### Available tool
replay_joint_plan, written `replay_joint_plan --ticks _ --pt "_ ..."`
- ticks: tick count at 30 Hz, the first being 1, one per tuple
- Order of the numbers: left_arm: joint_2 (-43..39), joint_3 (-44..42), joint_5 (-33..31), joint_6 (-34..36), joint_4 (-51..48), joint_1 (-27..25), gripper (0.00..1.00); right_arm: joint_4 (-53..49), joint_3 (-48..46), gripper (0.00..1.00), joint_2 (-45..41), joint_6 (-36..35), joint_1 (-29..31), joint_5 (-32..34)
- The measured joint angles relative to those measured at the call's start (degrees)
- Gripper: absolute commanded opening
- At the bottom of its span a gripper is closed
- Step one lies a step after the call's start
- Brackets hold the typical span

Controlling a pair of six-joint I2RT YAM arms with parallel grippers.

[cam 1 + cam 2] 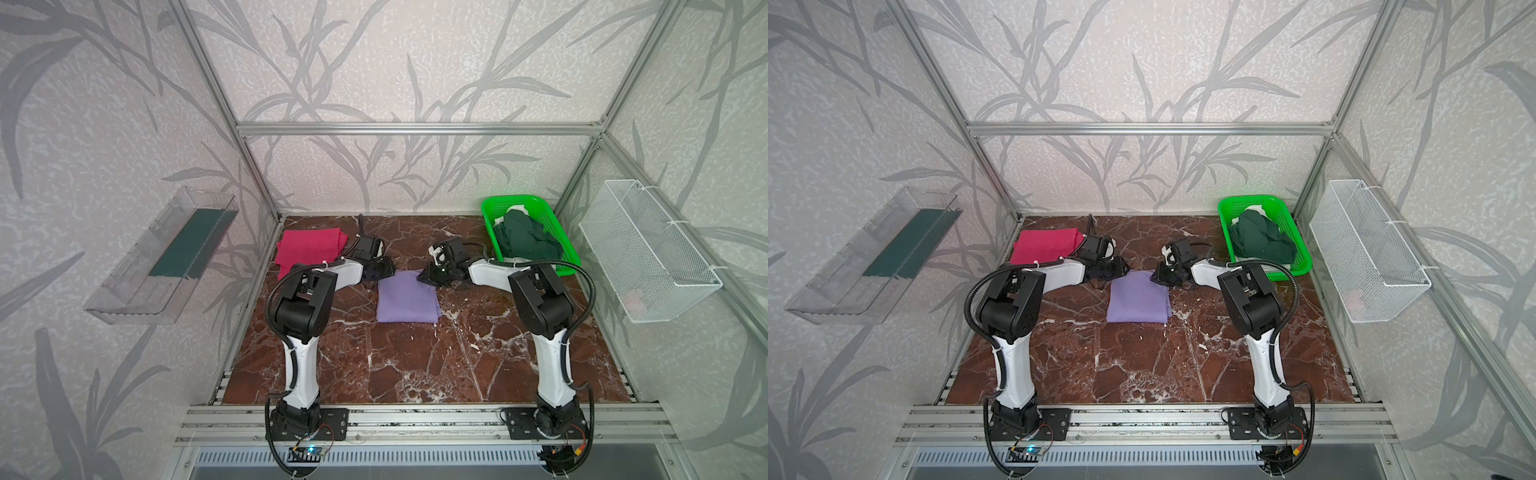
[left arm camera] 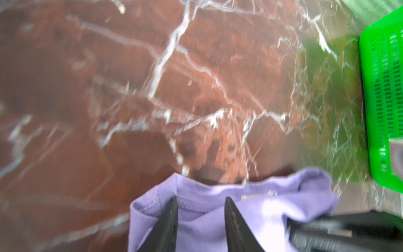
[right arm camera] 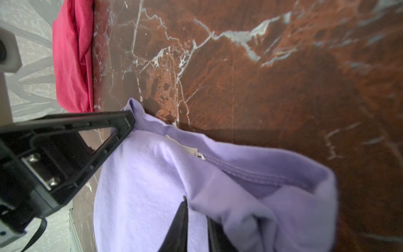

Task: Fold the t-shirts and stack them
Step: 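Press the folded lavender shirt's sides flat with both grippers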

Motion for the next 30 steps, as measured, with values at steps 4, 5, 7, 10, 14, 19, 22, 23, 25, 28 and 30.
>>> replay_joint_plan --ticks 4,5,7,10,14,19,22,23,25,28,30 --pt "-8.09 -6.21 -0.48 0.46 0.15 -0.22 0.39 -2.29 0.02 0.21 -1.36 -1.11 -0.02 1.09" --pt "-10.10 -7.34 -0.57 0.42 0.22 -0.42 0.39 -2.84 0.02 0.21 -1.70 -1.31 -0.13 1.22" --pt "-14.05 -9.22 -0.66 0.15 0.44 -1.27 0.39 -3.89 0.00 0.22 -2.54 -1.60 -0.33 1.49" --pt "-17.79 -10.97 -0.11 -0.81 0.90 -3.93 0.39 -3.80 -2.23 0.23 -5.20 -1.44 -0.26 1.68" --pt "-19.15 -13.55 0.70 -2.62 1.55 -7.56 0.39 -3.78 -7.43 0.23 -11.17 -0.79 0.35 1.99" --pt "-19.08 -19.10 0.59 -3.96 2.32 -8.35 0.39 -0.94 -14.36 0.23 -15.52 1.42 1.70 1.51" --pt "-18.60 -20.57 0.35 -3.91 2.47 -7.52 0.39 -0.09 -17.57 0.23 -14.75 2.36 1.77 1.38" --pt "-18.38 -20.76 0.28 -3.89 2.60 -7.26 0.38 0.20 -18.38 0.23 -14.25 2.62 1.64 1.38" --pt "-17.92 -21.35 -0.11 -3.85 3.19 -6.49 0.38 1.92 -19.41 0.23 -13.62 3.08 1.14 0.61" --pt "-17.66 -23.10 -0.28 -3.80 4.50 -5.18 0.38 3.58 -20.20 0.23 -13.62 3.76 0.50 0.28" --pt "-17.81 -24.04 0.13 -3.67 5.51 -4.44 0.38 4.22 -20.72 0.23 -13.97 3.74 0.44 0.35"
